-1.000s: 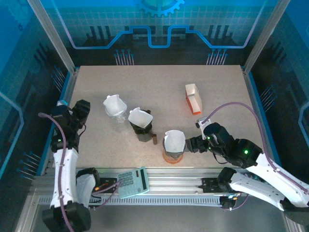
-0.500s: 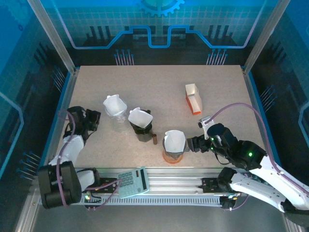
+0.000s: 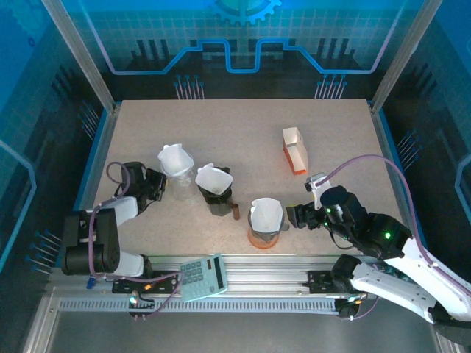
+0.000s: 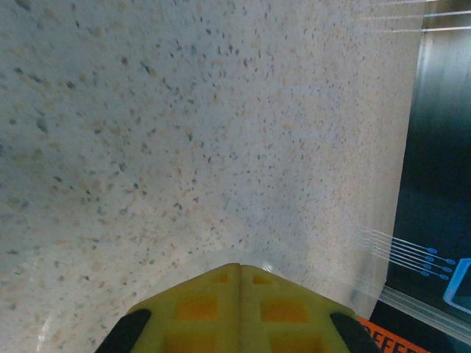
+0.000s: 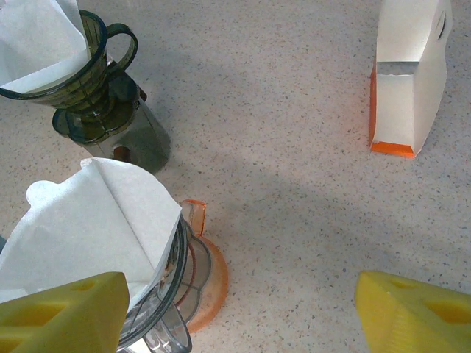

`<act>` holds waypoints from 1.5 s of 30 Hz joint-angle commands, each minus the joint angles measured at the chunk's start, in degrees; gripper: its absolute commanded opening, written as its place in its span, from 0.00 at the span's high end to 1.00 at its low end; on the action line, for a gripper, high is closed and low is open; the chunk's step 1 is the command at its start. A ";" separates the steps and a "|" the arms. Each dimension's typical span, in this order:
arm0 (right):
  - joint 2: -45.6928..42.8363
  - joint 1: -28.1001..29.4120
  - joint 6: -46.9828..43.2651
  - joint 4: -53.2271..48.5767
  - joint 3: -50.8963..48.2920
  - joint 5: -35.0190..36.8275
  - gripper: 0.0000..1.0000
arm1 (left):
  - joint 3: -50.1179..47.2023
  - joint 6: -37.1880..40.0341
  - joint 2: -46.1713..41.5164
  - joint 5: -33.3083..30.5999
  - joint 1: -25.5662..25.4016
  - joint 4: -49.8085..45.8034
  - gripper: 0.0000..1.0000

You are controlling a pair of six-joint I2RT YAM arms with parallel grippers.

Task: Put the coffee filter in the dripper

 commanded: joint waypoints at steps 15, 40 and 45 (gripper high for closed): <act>0.07 -0.85 0.04 0.15 -0.03 0.98 0.19 | -0.04 -3.25 5.70 -1.33 -7.14 7.89 1.00; 5.30 -1.58 -0.88 5.84 1.20 2.87 0.12 | -0.45 4.67 -13.25 -5.49 1.02 -9.94 0.95; 11.97 -9.12 -0.68 7.19 4.60 0.38 0.00 | 4.04 9.41 -21.59 -7.18 1.20 -18.58 0.30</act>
